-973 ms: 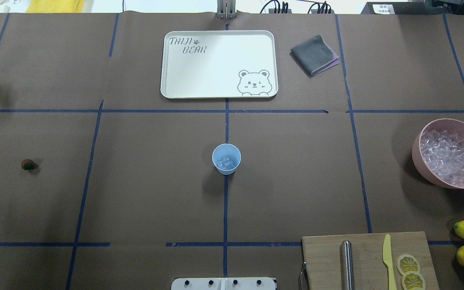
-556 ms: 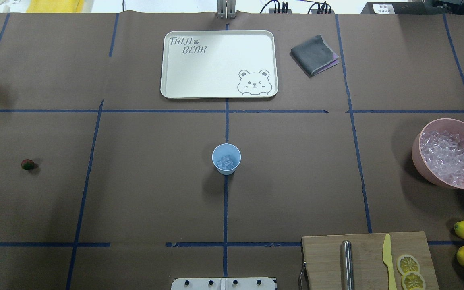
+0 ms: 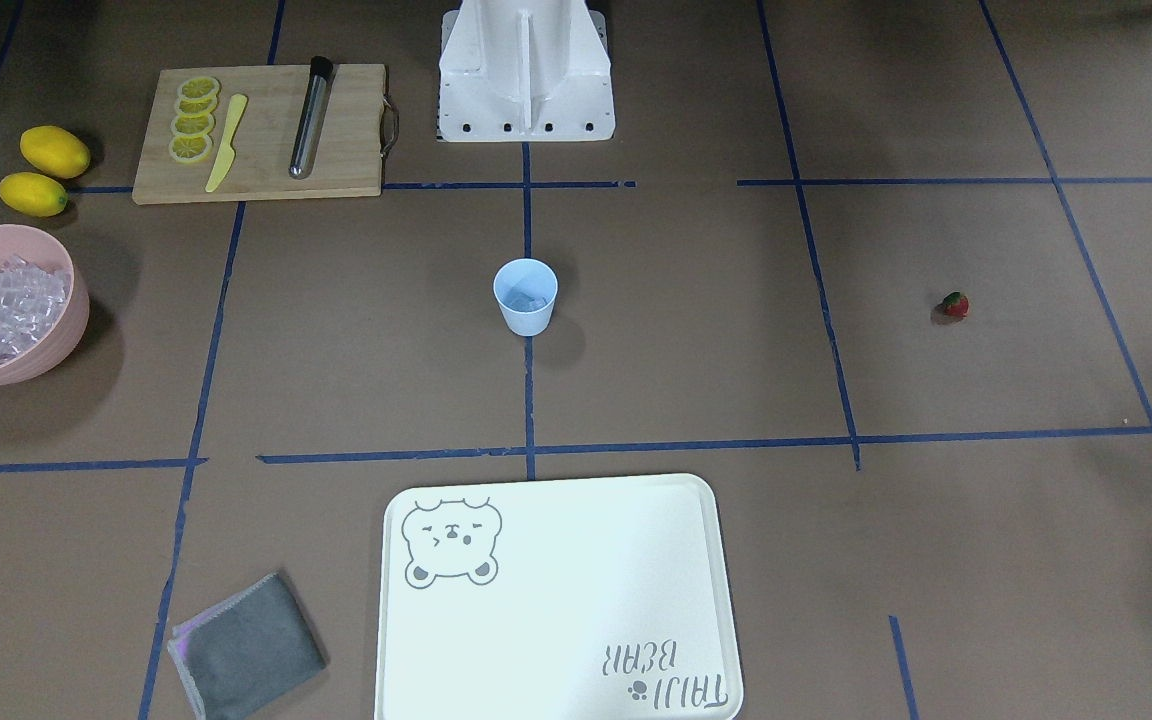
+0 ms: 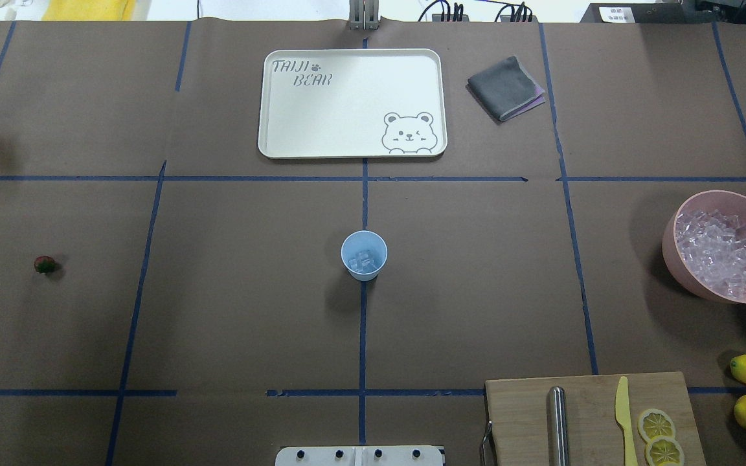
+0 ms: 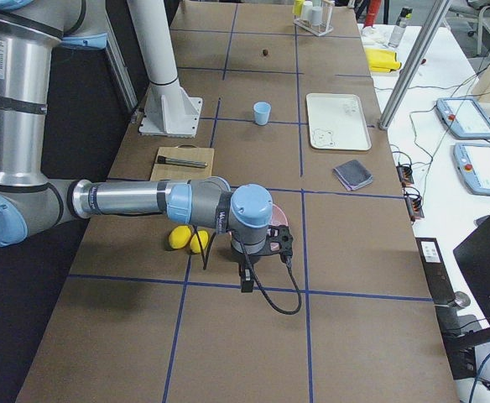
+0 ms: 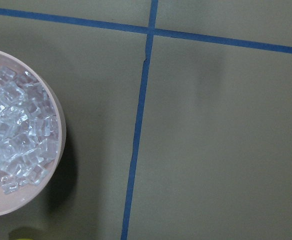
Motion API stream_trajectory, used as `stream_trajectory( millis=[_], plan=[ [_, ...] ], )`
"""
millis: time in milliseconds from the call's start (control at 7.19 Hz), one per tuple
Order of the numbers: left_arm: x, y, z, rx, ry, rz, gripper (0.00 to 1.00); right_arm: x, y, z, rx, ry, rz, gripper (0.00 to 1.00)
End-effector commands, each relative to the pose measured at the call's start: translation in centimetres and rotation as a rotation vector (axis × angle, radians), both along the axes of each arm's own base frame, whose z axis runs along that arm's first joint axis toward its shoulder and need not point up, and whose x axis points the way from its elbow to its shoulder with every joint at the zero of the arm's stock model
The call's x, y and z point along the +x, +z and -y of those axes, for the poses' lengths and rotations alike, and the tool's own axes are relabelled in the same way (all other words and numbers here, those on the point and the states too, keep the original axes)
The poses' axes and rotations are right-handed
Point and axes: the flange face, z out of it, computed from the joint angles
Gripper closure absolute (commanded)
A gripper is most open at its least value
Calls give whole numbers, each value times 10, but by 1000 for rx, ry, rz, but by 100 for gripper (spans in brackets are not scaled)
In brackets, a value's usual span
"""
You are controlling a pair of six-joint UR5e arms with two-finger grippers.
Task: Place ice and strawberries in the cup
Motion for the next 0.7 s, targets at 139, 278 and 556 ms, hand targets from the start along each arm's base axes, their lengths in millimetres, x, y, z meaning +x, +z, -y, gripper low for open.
stream_trajectory(
  millis=[139,278,556],
  plan=[
    [74,-43,-6,-43,-12,-27,0,0,0,0,0,2,0,0],
    [97,-52,-9,-75,-23,-37,0,0,0,0,0,2,-2,0],
    [124,-41,-25,-77,-54,-48,0,0,0,0,0,2,0,0]
  ],
)
